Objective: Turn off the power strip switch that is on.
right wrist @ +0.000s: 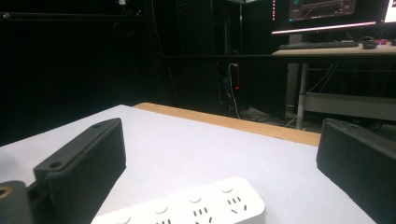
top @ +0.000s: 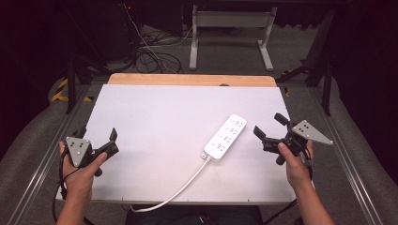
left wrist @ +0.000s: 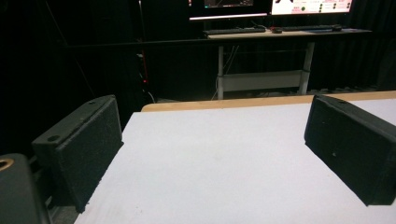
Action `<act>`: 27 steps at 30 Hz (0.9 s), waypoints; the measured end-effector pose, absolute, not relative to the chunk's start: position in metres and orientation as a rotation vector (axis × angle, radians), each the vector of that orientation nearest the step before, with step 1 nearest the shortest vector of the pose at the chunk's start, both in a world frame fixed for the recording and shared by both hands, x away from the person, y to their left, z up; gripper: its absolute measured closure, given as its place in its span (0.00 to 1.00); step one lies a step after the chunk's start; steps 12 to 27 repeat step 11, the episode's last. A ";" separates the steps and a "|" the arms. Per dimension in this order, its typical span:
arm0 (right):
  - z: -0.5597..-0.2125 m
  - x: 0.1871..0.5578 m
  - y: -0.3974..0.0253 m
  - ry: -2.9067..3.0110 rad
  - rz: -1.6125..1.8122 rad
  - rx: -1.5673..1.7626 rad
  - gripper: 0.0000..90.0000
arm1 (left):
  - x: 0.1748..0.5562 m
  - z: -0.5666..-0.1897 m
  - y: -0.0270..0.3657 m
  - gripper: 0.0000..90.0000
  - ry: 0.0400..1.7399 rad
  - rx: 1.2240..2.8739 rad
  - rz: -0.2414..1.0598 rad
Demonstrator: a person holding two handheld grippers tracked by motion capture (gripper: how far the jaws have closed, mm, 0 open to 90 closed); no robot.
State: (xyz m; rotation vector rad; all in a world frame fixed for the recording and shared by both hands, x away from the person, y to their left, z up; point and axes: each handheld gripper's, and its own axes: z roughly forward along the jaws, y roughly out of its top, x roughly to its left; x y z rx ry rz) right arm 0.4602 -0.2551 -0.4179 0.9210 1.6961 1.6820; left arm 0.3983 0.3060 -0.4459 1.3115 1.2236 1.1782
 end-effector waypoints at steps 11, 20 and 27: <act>-0.419 0.462 -0.257 1.695 1.686 0.928 0.02 | 0.401 -0.446 0.306 0.05 1.223 1.315 1.178; -0.419 0.462 -0.257 1.695 1.686 0.928 0.02 | 0.401 -0.446 0.306 0.05 1.223 1.315 1.178; -0.419 0.462 -0.257 1.695 1.686 0.928 0.02 | 0.401 -0.446 0.306 0.05 1.223 1.315 1.178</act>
